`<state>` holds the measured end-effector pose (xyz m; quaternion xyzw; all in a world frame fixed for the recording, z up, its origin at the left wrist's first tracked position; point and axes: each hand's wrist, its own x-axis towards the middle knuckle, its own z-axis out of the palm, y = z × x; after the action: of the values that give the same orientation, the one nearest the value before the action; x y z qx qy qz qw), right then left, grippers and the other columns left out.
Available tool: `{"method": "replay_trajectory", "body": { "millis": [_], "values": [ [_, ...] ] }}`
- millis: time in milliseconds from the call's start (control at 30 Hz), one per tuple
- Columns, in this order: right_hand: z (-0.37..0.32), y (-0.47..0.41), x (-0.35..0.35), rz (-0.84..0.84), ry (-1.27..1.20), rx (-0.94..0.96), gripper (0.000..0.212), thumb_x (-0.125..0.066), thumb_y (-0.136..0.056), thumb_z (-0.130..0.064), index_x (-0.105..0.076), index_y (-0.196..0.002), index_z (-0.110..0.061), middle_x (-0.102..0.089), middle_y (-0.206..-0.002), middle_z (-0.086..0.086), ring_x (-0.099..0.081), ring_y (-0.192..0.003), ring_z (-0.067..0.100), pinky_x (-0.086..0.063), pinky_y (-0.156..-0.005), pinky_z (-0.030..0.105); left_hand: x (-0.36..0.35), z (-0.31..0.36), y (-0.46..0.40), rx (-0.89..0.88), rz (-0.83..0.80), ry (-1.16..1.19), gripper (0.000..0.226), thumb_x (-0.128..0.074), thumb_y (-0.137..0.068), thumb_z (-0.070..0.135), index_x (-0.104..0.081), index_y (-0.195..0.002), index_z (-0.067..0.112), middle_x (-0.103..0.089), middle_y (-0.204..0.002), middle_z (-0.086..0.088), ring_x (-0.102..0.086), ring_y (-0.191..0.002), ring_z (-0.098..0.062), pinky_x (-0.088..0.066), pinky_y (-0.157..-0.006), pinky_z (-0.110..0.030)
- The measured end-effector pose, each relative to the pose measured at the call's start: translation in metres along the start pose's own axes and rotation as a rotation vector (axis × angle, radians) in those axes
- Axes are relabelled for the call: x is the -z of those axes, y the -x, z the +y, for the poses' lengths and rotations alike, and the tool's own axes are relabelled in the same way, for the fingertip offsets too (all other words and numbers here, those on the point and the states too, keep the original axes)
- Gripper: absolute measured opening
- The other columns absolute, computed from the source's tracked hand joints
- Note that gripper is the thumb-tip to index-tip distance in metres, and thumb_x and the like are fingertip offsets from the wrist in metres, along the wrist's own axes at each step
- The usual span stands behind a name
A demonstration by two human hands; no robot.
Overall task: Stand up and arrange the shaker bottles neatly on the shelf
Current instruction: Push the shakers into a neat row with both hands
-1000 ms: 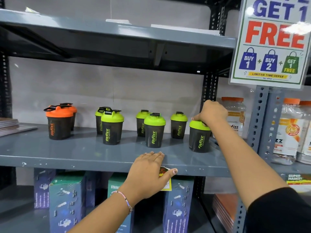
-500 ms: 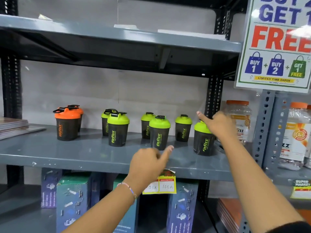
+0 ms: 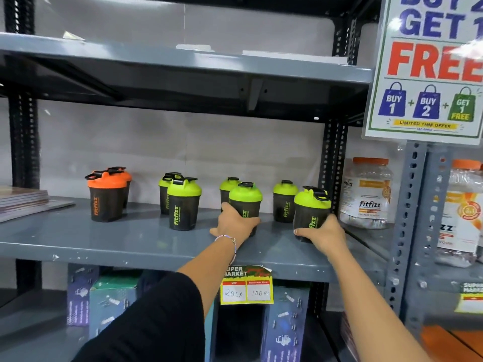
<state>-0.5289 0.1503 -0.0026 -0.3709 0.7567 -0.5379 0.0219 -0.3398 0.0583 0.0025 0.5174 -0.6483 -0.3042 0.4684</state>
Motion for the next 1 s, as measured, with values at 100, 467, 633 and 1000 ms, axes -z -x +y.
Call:
{"method": "replay_trajectory", "body": {
  "millis": [100, 467, 633, 1000],
  "values": [
    [-0.013, 0.008, -0.019, -0.05, 0.049, 0.035, 0.074, -0.091, -0.055, -0.032, -0.051, -0.112, -0.007, -0.066, -0.107, 0.01, -0.063, -0.101, 0.03, -0.052, -0.077, 0.036, 0.012, -0.011, -0.005, 0.003, 0.039, -0.026, 0.061, -0.081, -0.065, 0.04, -0.039, -0.103, 0.016, -0.057, -0.091, -0.003, -0.058, -0.093, -0.032, -0.033, -0.099, -0.047],
    [-0.026, 0.021, -0.021, -0.048, 0.103, 0.079, 0.071, -0.087, -0.065, -0.032, -0.045, -0.115, -0.004, -0.054, -0.097, 0.004, -0.052, -0.084, 0.026, -0.045, -0.067, 0.033, 0.017, -0.016, -0.016, -0.022, 0.092, 0.025, 0.063, -0.083, -0.064, 0.035, -0.039, -0.103, 0.012, -0.055, -0.09, -0.005, -0.053, -0.082, -0.03, -0.042, -0.095, -0.047],
    [-0.032, 0.014, -0.021, -0.069, 0.096, 0.096, 0.074, -0.088, -0.066, -0.031, -0.043, -0.118, -0.002, -0.052, -0.098, 0.005, -0.051, -0.086, 0.026, -0.047, -0.07, 0.035, 0.018, -0.011, -0.021, -0.014, 0.098, 0.048, 0.067, -0.084, -0.062, 0.035, -0.039, -0.105, 0.012, -0.064, -0.103, -0.01, -0.059, -0.09, -0.033, -0.044, -0.094, -0.047],
    [-0.001, 0.092, -0.014, 0.257, -0.196, 0.159, 0.045, -0.079, -0.078, -0.028, -0.057, -0.113, -0.01, -0.058, -0.098, 0.005, -0.06, -0.099, 0.03, -0.05, -0.089, 0.045, 0.056, -0.047, 0.037, -0.199, -0.066, 0.238, 0.071, -0.09, -0.054, 0.047, -0.055, -0.109, 0.018, -0.061, -0.099, 0.0, -0.06, -0.093, -0.017, -0.046, -0.072, -0.02]
  ]
}}
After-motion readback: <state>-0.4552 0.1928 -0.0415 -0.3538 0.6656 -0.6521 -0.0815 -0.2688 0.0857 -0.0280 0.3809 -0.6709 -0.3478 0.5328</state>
